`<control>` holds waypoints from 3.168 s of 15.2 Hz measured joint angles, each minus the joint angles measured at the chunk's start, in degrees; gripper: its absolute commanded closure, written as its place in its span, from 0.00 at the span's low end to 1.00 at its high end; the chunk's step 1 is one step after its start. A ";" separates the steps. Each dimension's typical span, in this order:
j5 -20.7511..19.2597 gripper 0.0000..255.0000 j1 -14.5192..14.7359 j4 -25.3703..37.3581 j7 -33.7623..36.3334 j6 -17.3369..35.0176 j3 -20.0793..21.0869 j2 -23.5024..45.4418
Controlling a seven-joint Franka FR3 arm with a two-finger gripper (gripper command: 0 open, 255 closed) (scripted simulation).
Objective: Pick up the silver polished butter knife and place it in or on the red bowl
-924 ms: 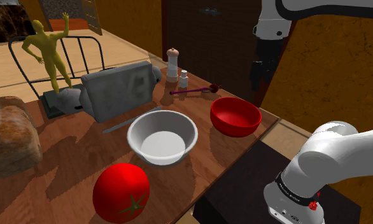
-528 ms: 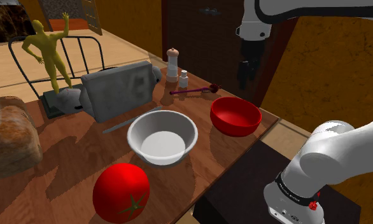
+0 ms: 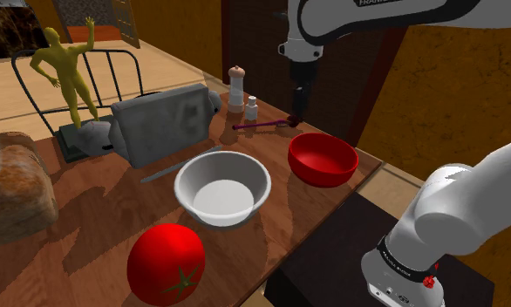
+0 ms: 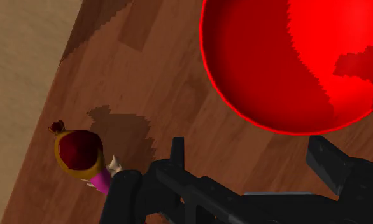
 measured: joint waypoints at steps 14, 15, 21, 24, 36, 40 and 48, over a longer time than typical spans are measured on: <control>-3.01 0.00 7.10 18.54 -18.04 7.54 5.37 24.09; -3.32 0.00 7.61 19.82 -19.19 7.80 5.88 25.47; -5.70 0.00 11.00 27.61 -25.65 9.10 9.13 33.89; -7.10 0.00 12.61 31.21 -29.12 9.68 10.59 37.74; -9.41 0.00 14.50 31.62 -32.34 14.97 12.07 43.19; -9.43 0.00 14.49 31.26 -32.28 15.30 12.07 43.14; -9.43 1.00 14.49 31.25 -32.28 15.31 12.07 43.13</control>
